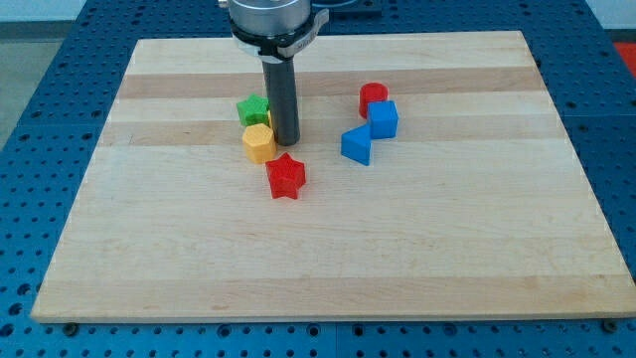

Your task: Make a group of yellow and green blocks

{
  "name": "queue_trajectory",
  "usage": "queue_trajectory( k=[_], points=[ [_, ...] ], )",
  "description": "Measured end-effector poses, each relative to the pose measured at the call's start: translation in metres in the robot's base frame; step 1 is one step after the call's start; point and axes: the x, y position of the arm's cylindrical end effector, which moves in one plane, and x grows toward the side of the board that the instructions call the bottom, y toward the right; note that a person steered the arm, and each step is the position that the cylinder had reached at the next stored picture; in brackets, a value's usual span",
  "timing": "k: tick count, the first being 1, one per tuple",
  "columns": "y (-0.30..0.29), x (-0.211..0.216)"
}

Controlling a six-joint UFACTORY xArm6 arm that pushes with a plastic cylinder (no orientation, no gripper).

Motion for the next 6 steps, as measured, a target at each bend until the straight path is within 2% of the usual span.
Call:
queue_trajectory(
  k=[2, 3, 4, 6],
  points=[
    [-0.002, 0.054],
    [-0.028, 0.064],
    [-0.048, 0.056],
    [-0.048, 0.023]
  ],
)
